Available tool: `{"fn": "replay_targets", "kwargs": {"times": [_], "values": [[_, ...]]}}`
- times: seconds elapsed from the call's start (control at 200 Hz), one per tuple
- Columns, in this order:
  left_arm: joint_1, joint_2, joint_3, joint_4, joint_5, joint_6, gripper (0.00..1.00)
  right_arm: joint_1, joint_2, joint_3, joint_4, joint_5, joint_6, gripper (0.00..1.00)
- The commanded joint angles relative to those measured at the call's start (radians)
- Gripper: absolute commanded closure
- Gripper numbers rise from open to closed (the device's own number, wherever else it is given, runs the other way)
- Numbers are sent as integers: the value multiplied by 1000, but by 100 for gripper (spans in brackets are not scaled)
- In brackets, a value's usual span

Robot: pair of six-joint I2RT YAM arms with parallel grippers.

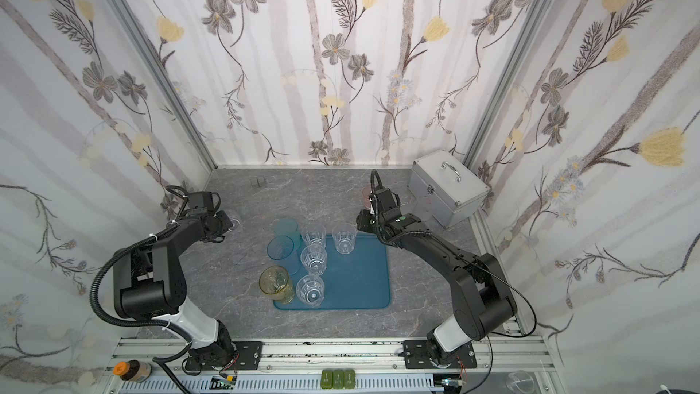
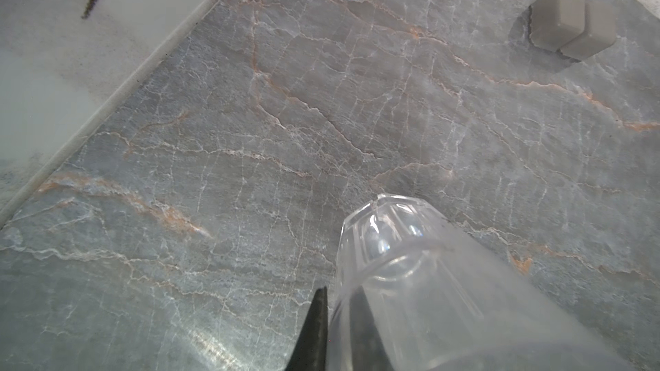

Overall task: Place the glasses into the tray
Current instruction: Pick up the glass from the top-left of the table, then place the glass on the tray.

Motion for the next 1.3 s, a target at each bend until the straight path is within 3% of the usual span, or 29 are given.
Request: {"fn": "replay_targets", "kwargs": {"times": [0.0,0.155,0.515,0.989,1.124,1.294], "values": [[-4,-49,6,14,29,-5,98,1,1,19,5,13,4,54],[-56,-155,67,-18,26,-20,100,0,-15,26,-18,41,3,53],[-385,-222,333,-133,-36,-39,100,-1,-80,104,-173,85,-43,53],[-811,86,676,-132,-49,-46,100,30,-206,107,-226,187,0,53],[-872,183,747,-133,-42,-47,100,36,-247,111,-254,242,0,53],[-887,251,775,-133,-22,-62,100,42,-311,122,-293,316,-17,54]]}}
